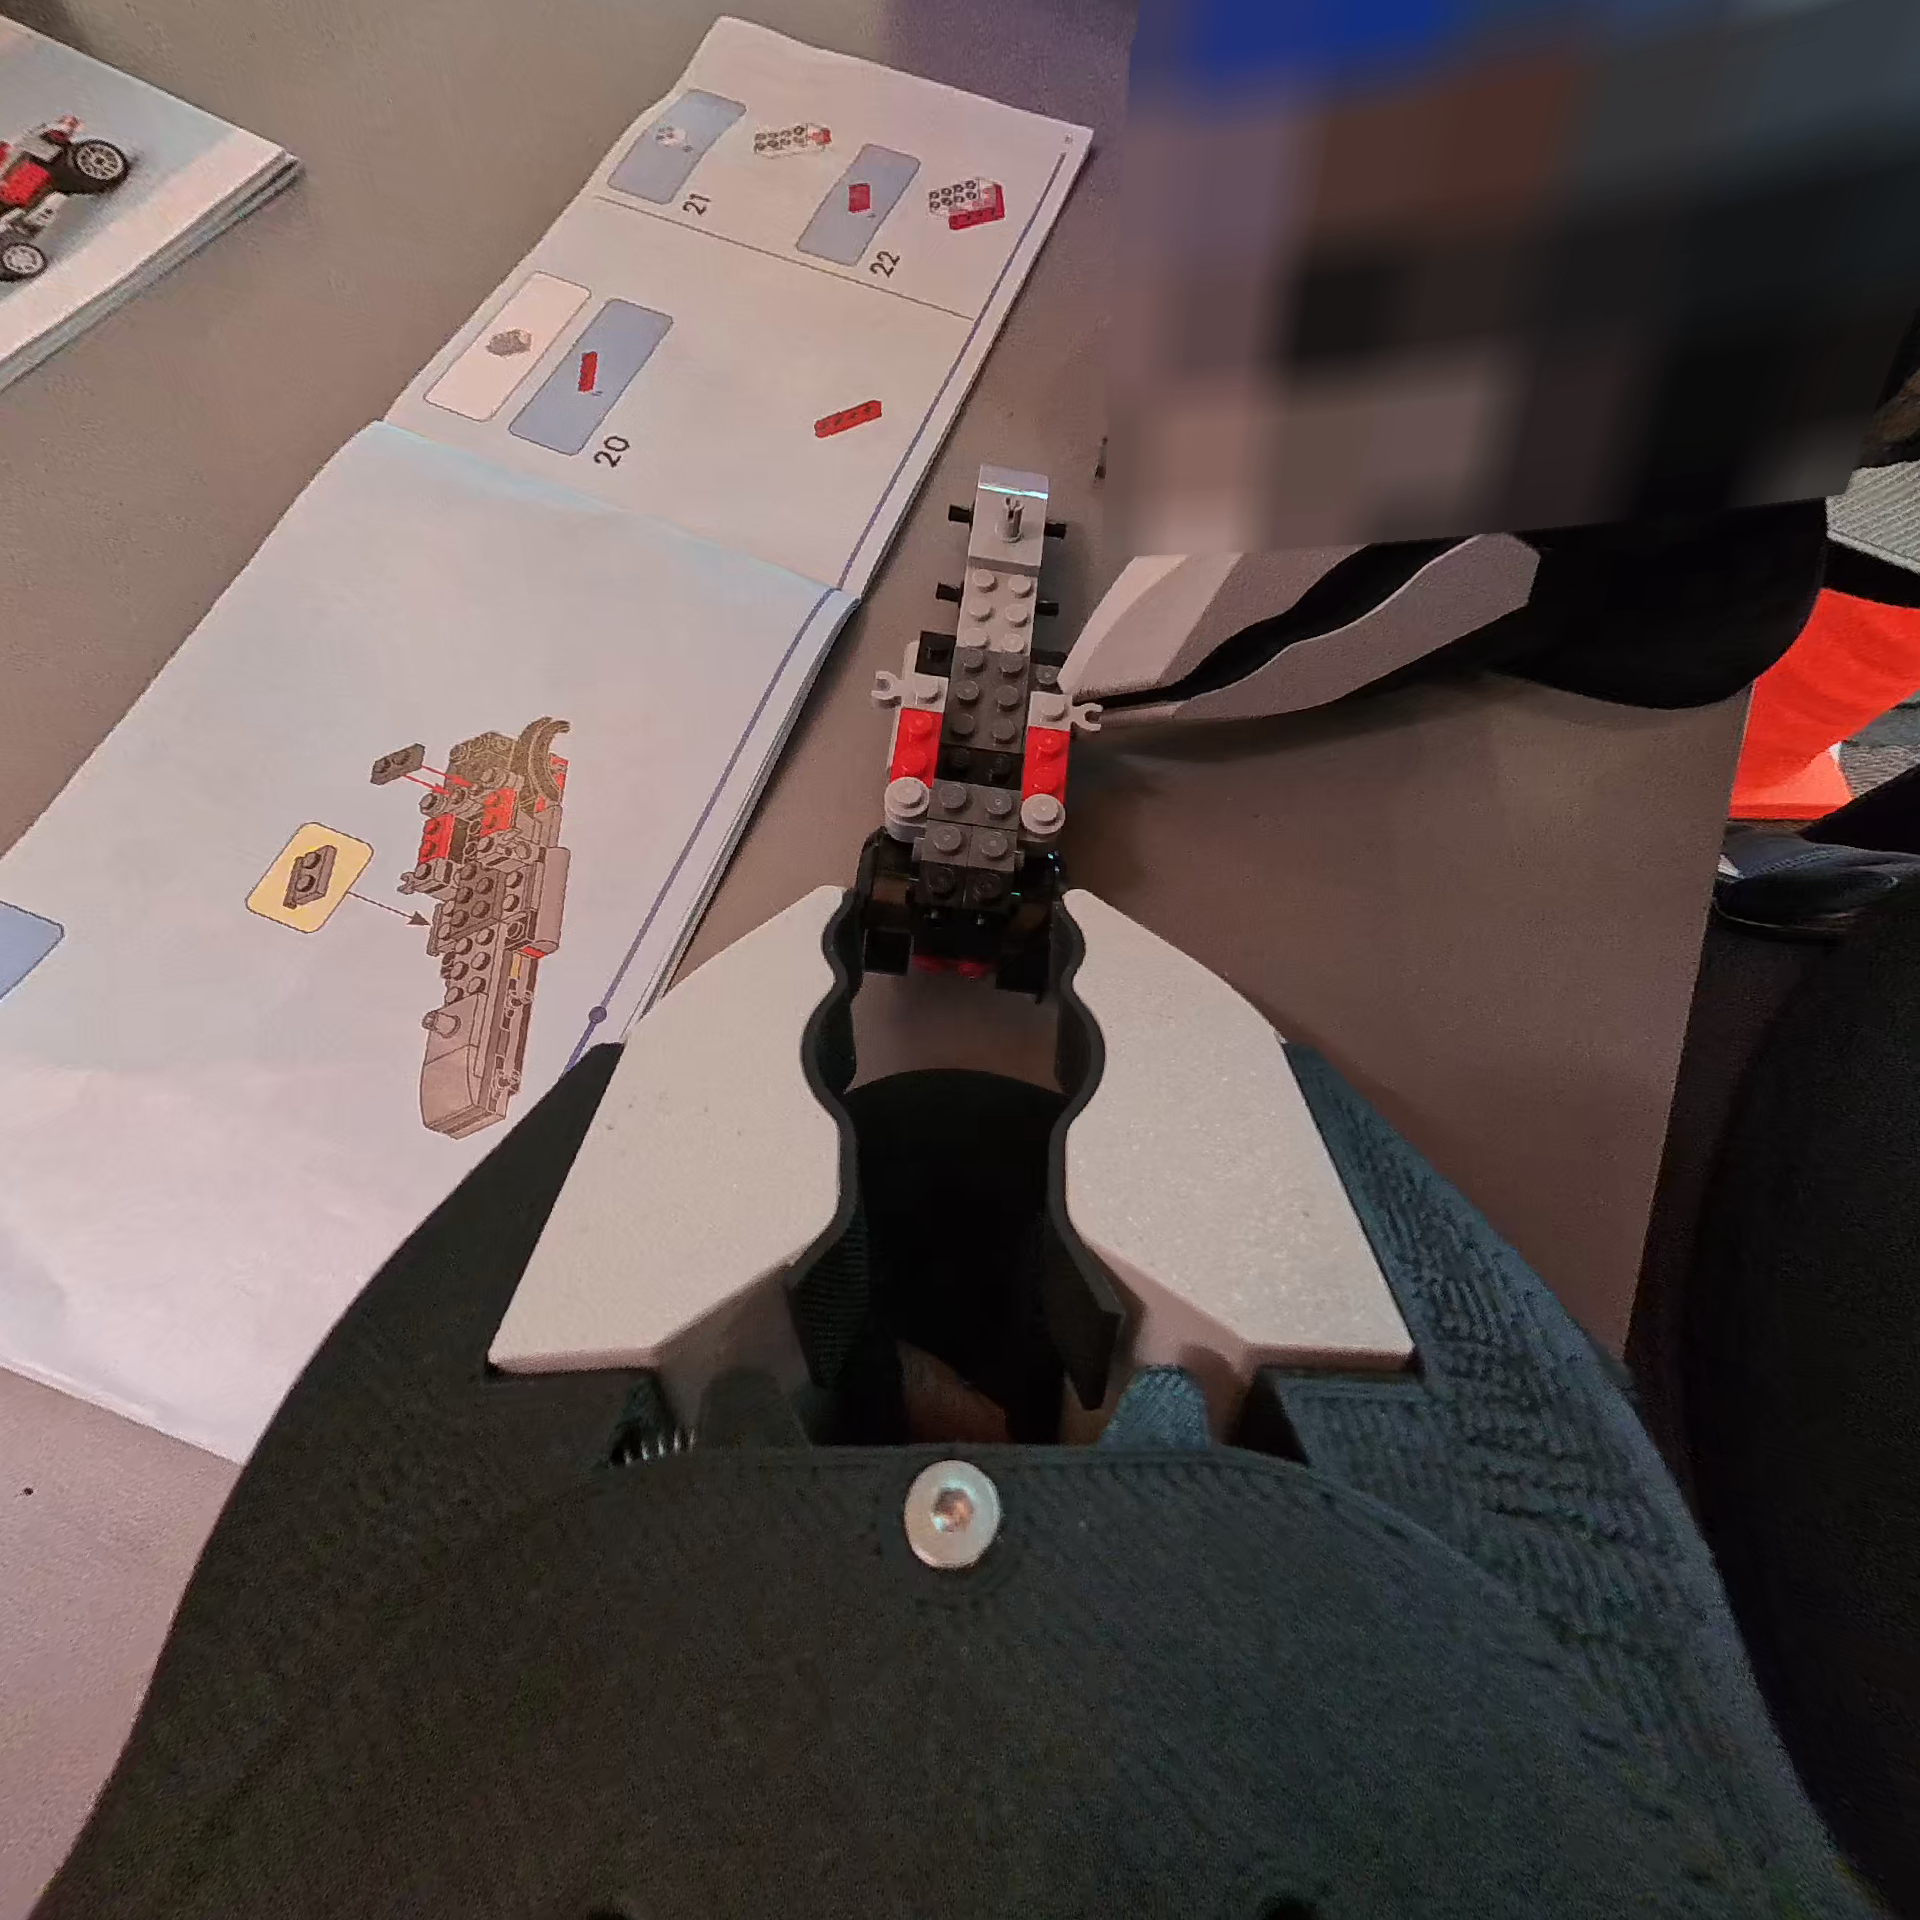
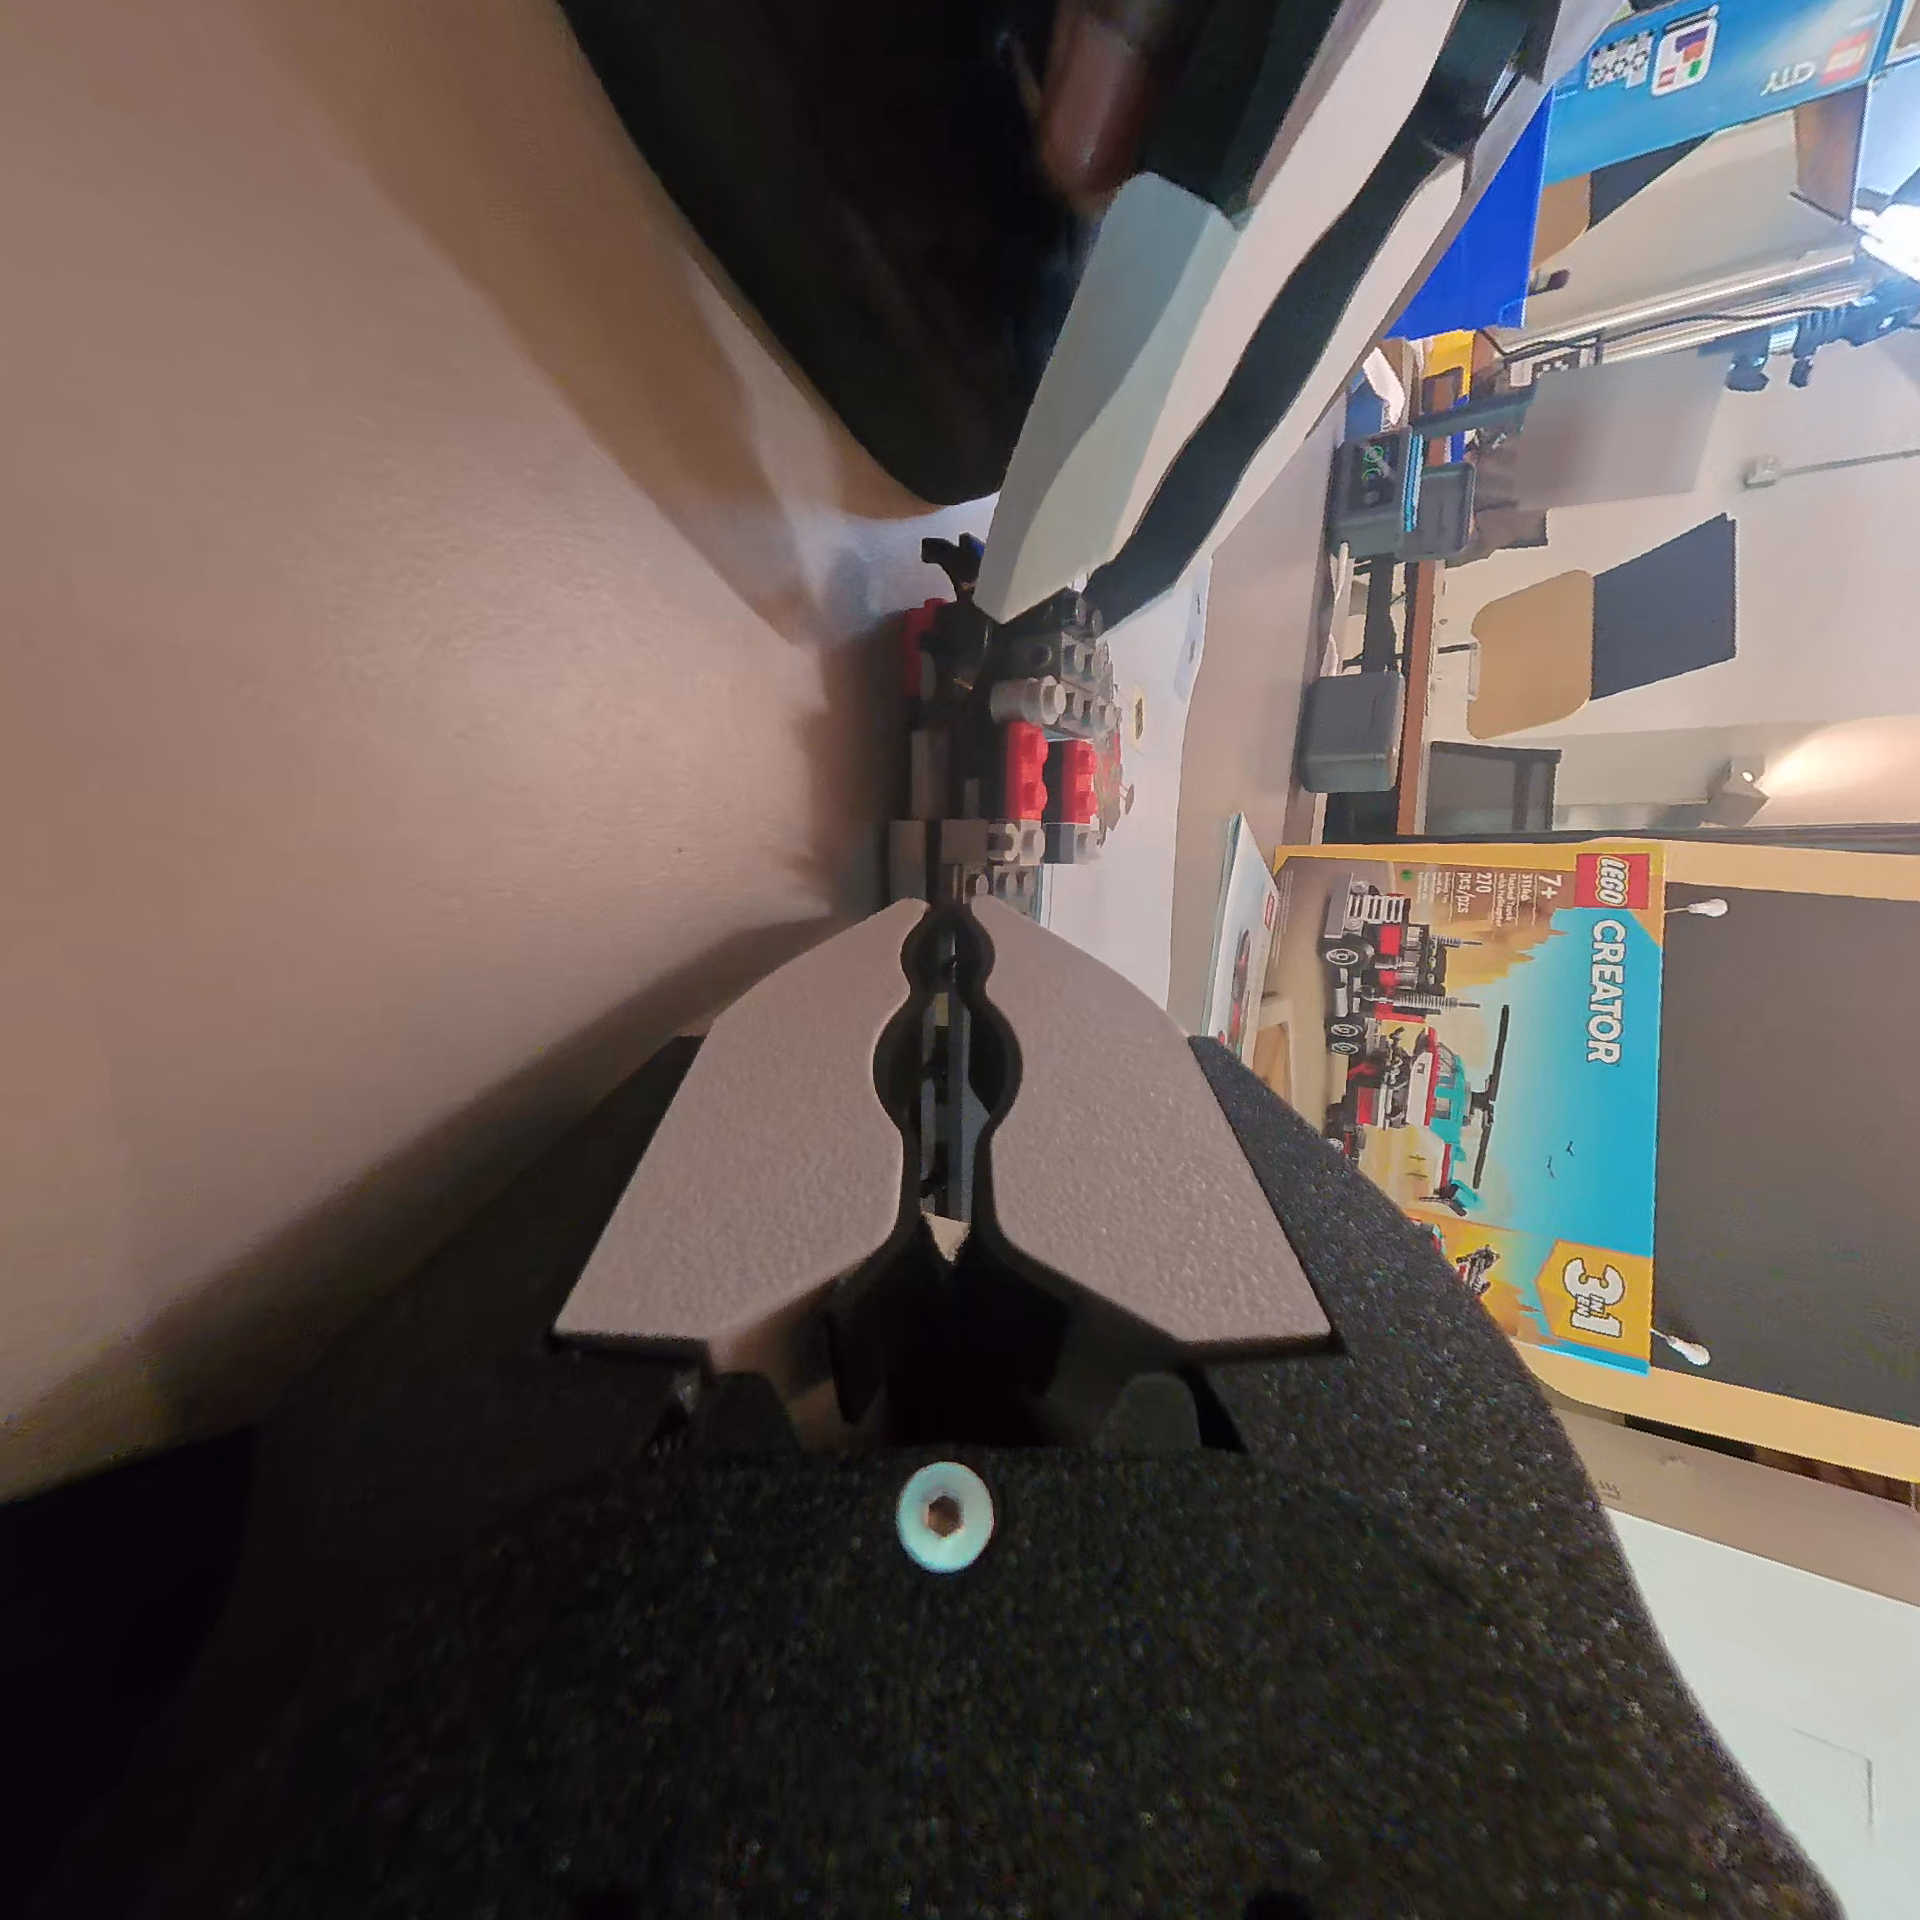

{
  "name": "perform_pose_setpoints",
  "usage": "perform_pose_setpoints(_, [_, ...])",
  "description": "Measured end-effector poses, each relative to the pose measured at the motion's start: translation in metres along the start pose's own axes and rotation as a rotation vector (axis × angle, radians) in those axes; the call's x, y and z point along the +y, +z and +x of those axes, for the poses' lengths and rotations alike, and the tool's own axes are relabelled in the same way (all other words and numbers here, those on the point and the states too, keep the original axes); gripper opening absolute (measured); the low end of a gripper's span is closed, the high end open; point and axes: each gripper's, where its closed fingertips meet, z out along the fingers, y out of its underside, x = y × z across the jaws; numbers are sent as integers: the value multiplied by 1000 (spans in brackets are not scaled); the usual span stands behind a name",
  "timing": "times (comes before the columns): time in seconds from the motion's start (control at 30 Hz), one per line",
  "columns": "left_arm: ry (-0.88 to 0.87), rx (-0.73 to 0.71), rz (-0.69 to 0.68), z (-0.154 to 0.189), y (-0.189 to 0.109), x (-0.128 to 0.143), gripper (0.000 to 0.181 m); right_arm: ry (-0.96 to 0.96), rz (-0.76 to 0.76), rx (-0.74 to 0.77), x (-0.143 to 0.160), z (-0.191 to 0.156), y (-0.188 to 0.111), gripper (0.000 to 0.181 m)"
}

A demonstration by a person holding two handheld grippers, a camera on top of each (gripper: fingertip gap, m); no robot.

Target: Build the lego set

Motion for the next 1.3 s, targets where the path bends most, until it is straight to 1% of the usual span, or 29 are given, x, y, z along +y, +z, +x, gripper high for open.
perform_pose_setpoints(0.13, [-15,2,-2,-1,0,0,35,1,-2,-25,0,0,1,3])
perform_pose_setpoints(0.27, [-14,2,-3,-1,0,0,35,43,18,-93,0,0,1,3])
perform_pose_setpoints(0.4, [-12,1,-3,-1,0,0,35,127,35,-217,1,0,3,3])
perform_pose_setpoints(0.5, [-17,6,-3,-1,0,0,35,156,39,-308,0,-1,3,2])
perform_pose_setpoints(0.53, [-19,13,-2,0,0,0,32,159,38,-386,-1,-8,2,0])
perform_pose_setpoints(0.57, [-17,33,-6,2,1,0,27,200,-3,-423,3,-14,6,0])
perform_pose_setpoints(0.6, [-14,45,-12,4,1,1,26,187,15,-431,0,-13,6,0])
perform_pose_setpoints(0.63, [-23,35,-19,2,1,2,23,132,-17,-432,6,-12,5,0])
perform_pose_setpoints(0.67, [-48,22,-30,-2,1,3,25,104,-46,-411,10,-6,4,0])
perform_pose_setpoints(0.7, [-73,27,-36,-3,2,4,28,132,-11,-383,6,3,-1,0])
perform_pose_setpoints(0.77, [-84,62,-28,-1,1,2,33,246,62,-347,1,17,-13,3])
perform_pose_setpoints(0.9, [-84,94,4,2,-3,-2,39,401,120,-322,22,11,-22,8])
perform_pose_setpoints(0.97, [-76,95,27,3,-6,-5,41,504,150,-309,30,6,-30,13])
perform_pose_setpoints(1.07, [-39,50,46,2,-9,-9,43,661,146,-348,41,-2,-50,22])
perform_pose_setpoints(1.13, [6,14,43,3,-9,-10,43,740,165,-412,39,-8,-63,24])
perform_pose_setpoints(1.2, [60,-11,24,6,-7,-9,43,779,188,-447,33,-11,-65,26])
perform_pose_setpoints(1.3, [127,-35,9,11,-5,-11,43,790,170,-518,24,-16,-57,26])
